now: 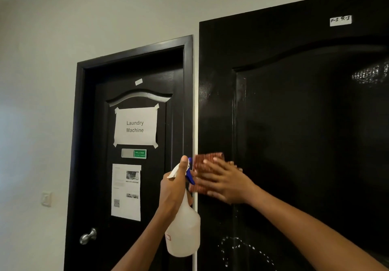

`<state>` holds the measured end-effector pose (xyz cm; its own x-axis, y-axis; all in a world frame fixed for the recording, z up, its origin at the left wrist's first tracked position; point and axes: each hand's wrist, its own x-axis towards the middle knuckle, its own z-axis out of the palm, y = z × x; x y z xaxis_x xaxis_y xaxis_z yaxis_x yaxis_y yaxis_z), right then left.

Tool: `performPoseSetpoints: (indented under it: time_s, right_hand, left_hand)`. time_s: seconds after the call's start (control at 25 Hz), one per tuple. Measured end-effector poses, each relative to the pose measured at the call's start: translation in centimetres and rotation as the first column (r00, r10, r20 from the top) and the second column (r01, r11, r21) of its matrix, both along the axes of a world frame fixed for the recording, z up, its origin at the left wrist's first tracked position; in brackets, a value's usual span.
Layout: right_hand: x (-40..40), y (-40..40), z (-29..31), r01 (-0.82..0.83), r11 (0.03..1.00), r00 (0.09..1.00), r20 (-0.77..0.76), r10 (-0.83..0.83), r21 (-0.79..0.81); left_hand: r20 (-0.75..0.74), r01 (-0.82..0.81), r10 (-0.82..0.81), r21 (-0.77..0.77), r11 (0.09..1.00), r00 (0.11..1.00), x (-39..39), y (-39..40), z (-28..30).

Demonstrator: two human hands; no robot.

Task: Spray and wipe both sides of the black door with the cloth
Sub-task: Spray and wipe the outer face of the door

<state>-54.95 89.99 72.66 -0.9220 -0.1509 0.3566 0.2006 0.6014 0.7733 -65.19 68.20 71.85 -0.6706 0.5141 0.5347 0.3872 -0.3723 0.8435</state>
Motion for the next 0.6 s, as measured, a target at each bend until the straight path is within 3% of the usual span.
performPoseSetpoints:
  time_s: [0.08, 0.12, 0.24, 0.36, 0.48, 0.6]
  right_hand:
    - [1.0, 0.7, -1.4, -0.006, 0.998, 0.991, 0.131, -0.002, 0.059]
    - [1.3, 0.8, -0.5, 0.008, 0.998, 0.994, 0.11, -0.015, 0.059]
    - [1.0, -0.1, 5.8, 0.027, 0.998, 0.962, -0.269, -0.04, -0.052]
    - [-0.9, -1.0, 13.9, 0.034, 0.978, 0.812, -0.565, -0.148, -0.207]
    - [-4.1, -1.8, 18.5, 0.063, 0.965, 0.713, -0.665, -0.222, -0.255]
    - [-5.1, -1.5, 15.7, 0.026, 0.98, 0.767, -0.625, -0.147, -0.198]
  left_hand:
    - [0.005, 0.001, -0.001, 0.002, 1.0, 1.0, 0.3, 0.0, -0.3]
    - [0.0, 0.001, -0.001, 0.008, 1.0, 1.0, 0.4, -0.1, -0.2]
    - [-0.042, -0.001, 0.003, 0.042, 0.999, 0.999, 0.7, -0.9, 0.7]
    - [-0.068, -0.009, 0.012, 0.052, 0.999, 0.998, 0.4, -1.7, 1.1]
    - [-0.053, -0.02, 0.023, 0.056, 0.998, 0.998, -0.5, -2.0, 1.0]
    - [-0.012, -0.049, 0.05, 0.065, 0.997, 0.999, -1.0, -2.2, 0.6]
